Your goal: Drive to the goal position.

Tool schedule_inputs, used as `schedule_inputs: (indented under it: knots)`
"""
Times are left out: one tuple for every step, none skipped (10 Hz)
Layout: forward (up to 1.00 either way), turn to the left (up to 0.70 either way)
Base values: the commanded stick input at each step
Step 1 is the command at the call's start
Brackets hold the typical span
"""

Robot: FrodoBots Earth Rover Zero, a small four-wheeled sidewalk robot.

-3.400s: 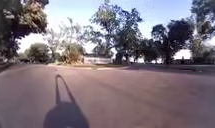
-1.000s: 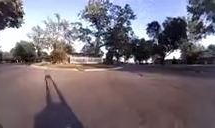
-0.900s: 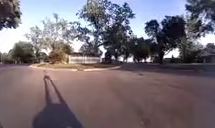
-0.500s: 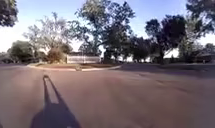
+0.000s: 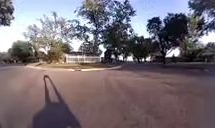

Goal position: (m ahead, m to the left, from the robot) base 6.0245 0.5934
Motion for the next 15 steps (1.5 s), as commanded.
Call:
schedule_inputs:
  knots:
    - [1.0,0.0]
    - [1.0,0.0]
    - [1.0,0.0]
    - [1.0,-0.02]
    - [1.0,-0.25]
    - [1.0,-0.29]
    - [1.0,0.0]
    - [1.0,0.0]
    - [1.0,0.0]
    - [1.0,0.0]
    - [1.0,0.0]
    - [1.0,0.0]
    - [1.0,0.0]
    - [1.0,0.0]
    - [1.0,0.0]
